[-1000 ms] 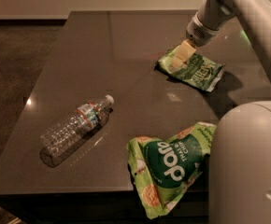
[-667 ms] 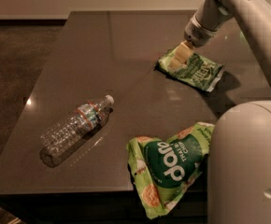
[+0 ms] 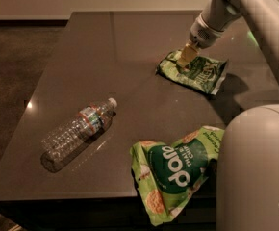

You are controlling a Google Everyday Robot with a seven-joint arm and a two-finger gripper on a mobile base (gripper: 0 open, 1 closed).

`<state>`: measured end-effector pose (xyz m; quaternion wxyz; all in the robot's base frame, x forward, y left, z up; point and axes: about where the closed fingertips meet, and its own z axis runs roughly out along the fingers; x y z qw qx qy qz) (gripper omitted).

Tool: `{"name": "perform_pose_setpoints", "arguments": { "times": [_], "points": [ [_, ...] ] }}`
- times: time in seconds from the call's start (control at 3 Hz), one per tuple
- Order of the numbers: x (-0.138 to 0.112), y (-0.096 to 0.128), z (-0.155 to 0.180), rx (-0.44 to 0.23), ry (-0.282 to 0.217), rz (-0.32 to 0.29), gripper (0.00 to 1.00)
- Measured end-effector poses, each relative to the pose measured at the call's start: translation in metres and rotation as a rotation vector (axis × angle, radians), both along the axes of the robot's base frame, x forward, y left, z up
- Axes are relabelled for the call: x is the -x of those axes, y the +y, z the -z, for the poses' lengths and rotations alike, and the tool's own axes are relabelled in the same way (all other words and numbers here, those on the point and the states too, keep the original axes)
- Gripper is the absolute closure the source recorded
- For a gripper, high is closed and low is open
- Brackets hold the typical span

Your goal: Move green jalapeno chip bag near green rice chip bag

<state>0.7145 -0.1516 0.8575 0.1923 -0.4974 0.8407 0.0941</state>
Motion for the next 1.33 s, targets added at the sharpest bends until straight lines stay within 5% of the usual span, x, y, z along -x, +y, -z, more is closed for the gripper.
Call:
{"name": "perform_pose_setpoints", "arguments": {
  "times": [0.33,0.67,1.33],
  "points": [
    [0.013,0.0,-0.014,-0.009,0.001,-0.036,0.87],
    [0.031,0.001,-0.033,-0.011,0.004,-0.106,1.0],
    [0.06,0.01,-0.071,-0.075,-0.028,-0.282,1.0]
  ]
}}
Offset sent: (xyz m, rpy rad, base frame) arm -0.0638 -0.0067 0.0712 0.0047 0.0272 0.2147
